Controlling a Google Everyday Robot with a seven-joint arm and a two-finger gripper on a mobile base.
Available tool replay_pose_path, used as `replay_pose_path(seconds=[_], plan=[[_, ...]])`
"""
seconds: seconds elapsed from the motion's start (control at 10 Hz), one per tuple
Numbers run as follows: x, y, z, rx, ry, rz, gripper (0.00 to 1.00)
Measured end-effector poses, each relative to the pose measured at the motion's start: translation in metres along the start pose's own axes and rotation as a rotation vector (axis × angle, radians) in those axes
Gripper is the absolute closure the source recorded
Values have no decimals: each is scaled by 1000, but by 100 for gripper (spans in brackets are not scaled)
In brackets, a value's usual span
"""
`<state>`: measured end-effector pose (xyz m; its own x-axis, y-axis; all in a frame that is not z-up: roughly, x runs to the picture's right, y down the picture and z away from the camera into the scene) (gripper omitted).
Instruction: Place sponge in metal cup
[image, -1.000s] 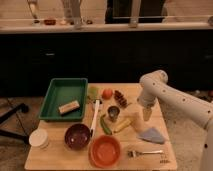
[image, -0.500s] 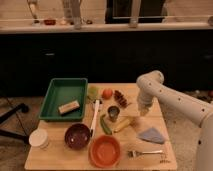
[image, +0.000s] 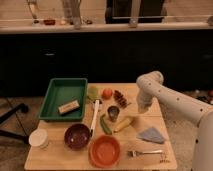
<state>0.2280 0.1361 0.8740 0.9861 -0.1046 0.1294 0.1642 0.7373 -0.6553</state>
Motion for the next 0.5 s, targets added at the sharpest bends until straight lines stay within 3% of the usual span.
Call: replay_pose_path(seconds=[0.3,0.5], plan=[[12,-48,0,47,-31,-94,25],[20,-68,0,71,-35,-152,20]])
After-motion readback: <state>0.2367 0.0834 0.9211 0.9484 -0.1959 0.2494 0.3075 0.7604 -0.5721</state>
